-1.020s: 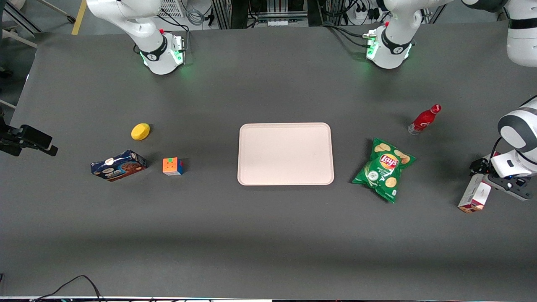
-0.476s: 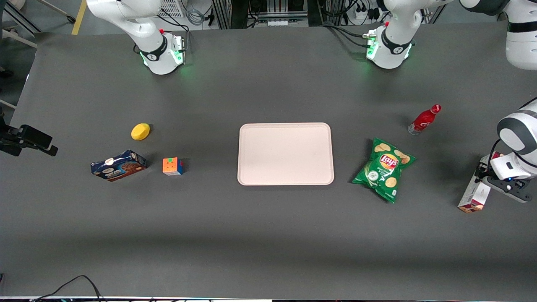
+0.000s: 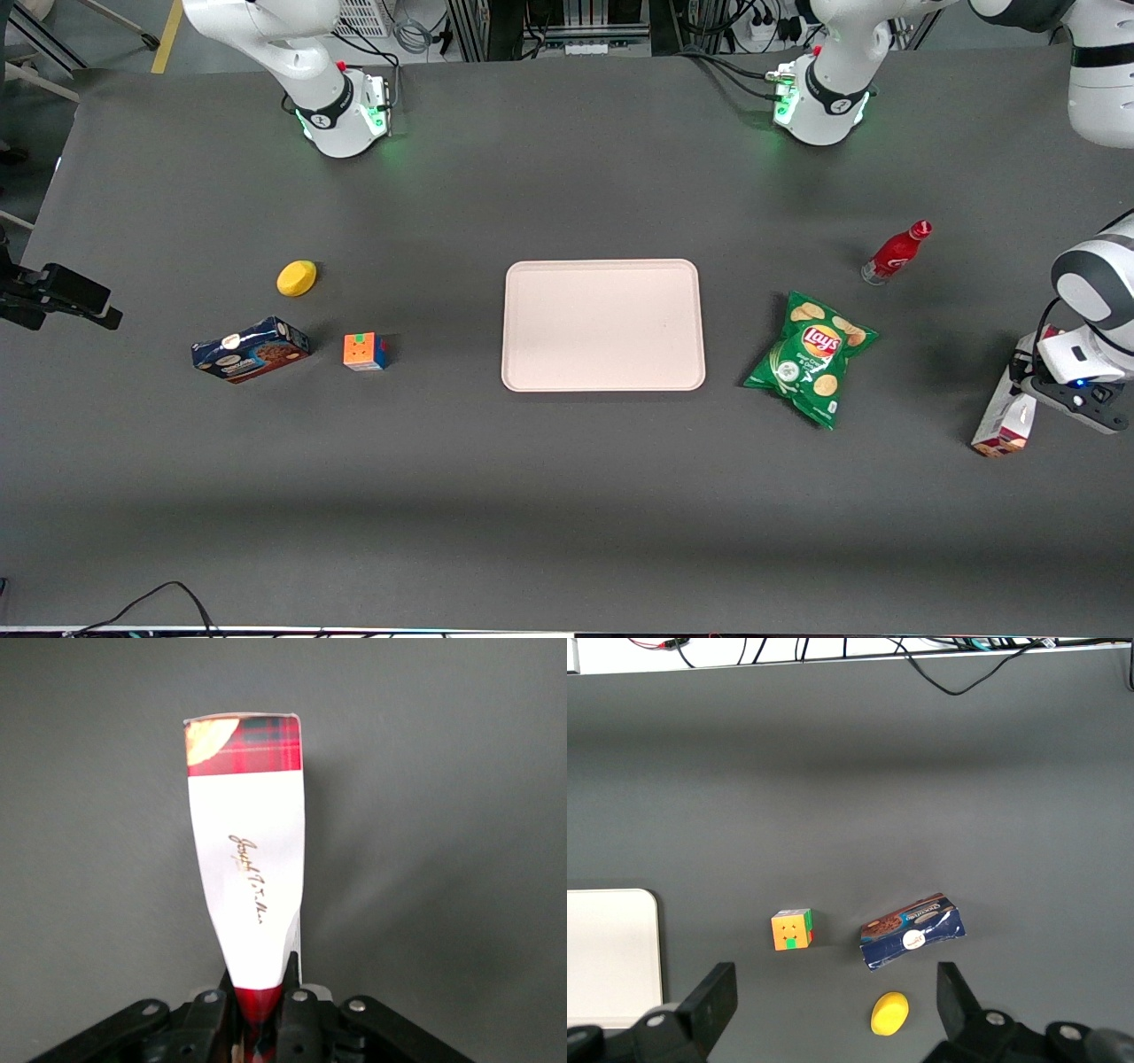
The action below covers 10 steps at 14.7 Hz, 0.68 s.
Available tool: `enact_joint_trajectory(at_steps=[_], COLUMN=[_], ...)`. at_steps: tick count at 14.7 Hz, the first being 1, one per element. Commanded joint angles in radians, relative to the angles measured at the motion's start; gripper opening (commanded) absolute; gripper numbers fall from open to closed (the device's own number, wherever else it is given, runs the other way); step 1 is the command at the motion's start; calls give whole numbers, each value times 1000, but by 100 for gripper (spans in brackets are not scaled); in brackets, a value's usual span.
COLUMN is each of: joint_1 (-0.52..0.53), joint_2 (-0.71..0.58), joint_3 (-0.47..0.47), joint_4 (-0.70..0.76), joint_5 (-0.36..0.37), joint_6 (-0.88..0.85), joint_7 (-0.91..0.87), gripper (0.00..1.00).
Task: Place red cookie box on tray
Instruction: 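Carry the upright cookie box over the chip bag to the tray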
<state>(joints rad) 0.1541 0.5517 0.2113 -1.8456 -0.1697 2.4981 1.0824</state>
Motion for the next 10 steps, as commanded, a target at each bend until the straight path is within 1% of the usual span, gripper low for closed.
enact_joint_trajectory(at_steps=[1,4,6,10], joint_1=[-28,-74,-113,-197], joint_2=[-94,-176,-229,-343], joint_3=[-1,-4,-41,-111], joint_4=[22,94,141,144], joint_5=[-7,-4,1,2], joint_6=[-134,-423,-569,-672], joint_7=[-99,-348,-517,-821], gripper=[0,0,0,0])
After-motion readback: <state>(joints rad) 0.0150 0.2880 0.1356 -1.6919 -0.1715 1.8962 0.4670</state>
